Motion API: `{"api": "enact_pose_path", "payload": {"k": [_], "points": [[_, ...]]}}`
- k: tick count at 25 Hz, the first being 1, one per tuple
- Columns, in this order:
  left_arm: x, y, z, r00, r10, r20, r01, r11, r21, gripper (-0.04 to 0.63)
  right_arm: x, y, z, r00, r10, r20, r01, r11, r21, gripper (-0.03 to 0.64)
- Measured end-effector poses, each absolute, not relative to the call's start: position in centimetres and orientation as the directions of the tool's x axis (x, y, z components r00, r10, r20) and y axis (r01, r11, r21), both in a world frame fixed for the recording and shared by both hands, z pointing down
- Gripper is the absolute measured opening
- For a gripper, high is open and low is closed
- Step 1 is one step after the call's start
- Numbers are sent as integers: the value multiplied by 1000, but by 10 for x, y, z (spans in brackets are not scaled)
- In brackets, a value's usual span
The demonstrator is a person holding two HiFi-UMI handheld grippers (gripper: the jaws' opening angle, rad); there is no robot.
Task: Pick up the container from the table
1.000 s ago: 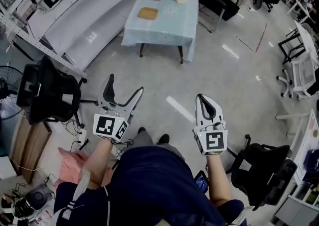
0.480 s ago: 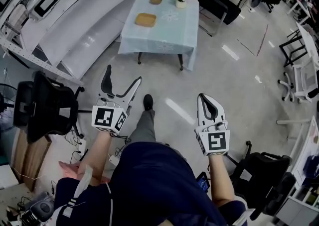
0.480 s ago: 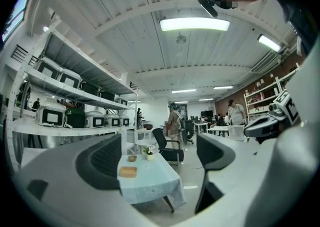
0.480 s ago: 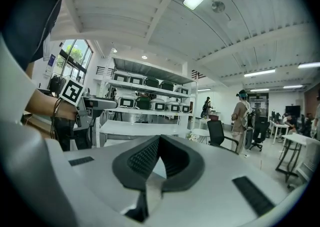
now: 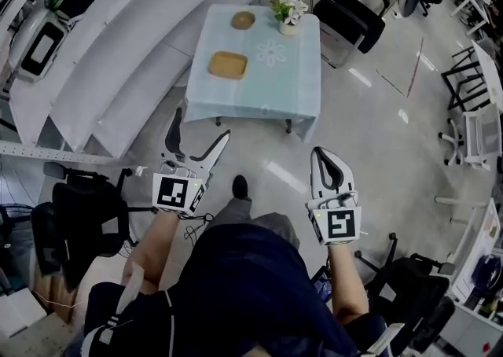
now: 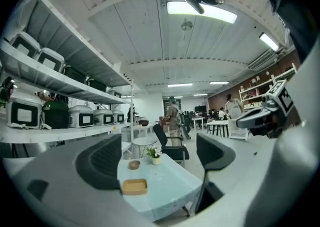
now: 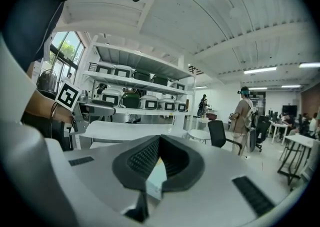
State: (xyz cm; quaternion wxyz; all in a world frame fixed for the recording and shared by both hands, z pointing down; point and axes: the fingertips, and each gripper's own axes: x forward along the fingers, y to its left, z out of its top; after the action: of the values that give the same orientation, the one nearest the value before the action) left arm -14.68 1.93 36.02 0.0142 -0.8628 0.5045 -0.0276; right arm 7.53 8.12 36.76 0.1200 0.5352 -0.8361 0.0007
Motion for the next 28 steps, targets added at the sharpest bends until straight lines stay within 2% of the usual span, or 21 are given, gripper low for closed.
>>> {"api": "enact_pose_path", "payload": {"k": [5, 15, 22, 28], "points": [[-139, -55, 379, 493, -867, 77, -865, -498, -64, 462, 86, 23, 395, -385, -876, 292, -894, 432, 117, -3], [-130, -178, 480, 392, -887, 245, -906, -418, -65, 460, 111, -96, 424, -471, -817, 332, -846, 525, 92, -3], [-158, -255, 559, 308, -882, 356, -934, -352, -63, 460, 100, -148, 449, -515, -766, 385, -812, 580, 68, -3], [-179, -304, 624, 340, -832, 439, -916, -399, -47, 459, 77, -181, 467, -498, -767, 404, -820, 568, 67, -2]]}}
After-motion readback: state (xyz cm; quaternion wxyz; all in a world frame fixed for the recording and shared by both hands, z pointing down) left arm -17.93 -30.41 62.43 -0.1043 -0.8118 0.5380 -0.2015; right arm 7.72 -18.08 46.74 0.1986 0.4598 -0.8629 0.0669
